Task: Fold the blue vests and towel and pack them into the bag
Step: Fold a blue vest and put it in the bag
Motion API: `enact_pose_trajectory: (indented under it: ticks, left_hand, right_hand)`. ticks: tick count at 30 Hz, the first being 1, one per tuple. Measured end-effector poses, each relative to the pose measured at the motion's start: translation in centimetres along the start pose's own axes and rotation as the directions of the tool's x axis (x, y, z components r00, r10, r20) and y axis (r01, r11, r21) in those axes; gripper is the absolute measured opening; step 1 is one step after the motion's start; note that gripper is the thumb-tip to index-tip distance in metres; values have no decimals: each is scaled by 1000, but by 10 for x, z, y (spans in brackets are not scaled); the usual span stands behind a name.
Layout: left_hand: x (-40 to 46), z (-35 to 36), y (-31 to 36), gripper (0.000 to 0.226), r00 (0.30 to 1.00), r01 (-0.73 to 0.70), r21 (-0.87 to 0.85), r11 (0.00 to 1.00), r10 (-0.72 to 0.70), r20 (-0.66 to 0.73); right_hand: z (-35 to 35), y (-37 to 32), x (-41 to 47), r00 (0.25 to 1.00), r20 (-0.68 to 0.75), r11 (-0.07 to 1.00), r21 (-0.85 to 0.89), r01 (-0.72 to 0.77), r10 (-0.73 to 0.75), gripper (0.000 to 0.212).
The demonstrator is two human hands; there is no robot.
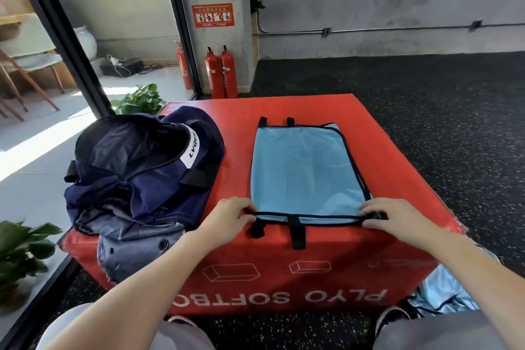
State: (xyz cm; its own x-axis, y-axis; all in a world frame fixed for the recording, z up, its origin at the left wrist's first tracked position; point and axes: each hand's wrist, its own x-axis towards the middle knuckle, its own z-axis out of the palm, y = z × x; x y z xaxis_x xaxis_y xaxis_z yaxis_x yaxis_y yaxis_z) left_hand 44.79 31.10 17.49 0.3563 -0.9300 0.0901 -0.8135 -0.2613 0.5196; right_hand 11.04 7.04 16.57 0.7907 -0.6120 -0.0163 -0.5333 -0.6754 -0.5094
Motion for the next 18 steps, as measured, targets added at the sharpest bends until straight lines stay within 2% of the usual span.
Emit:
enact_pose_trajectory:
  ticks: [3,6,9,14,16,18]
  left_hand:
    - [-1,5,7,9,992,46,-115,992,-59,-110]
    - [-1,5,21,11,965,100,-278,955,-161,-209]
    - [-4,-1,32,12,951,172,-359,918,-250,-183]
    - [-17,-5,23,13,958,264,-4,964,-263,-115]
    - [-19,-8,20,16,967,212,25,977,-206,-148]
    - [-15,-11,17,18,971,101,-3,995,-99,-216]
  right_hand:
    - [2,2,2,1000,-23,1000,23,-1,1,19]
    - [2,2,3,999,-33,999,35,-2,3,17]
    - [2,4,2,1000,-27,1000,21,-8,9,18]
    - [-1,5,-5,999,-25,999,-30,21,-22,27]
    - [-2,6,-7,999,-26,998,-56,32,-34,29]
    - [-1,7,-9,998,-27,995,-82,48,-50,26]
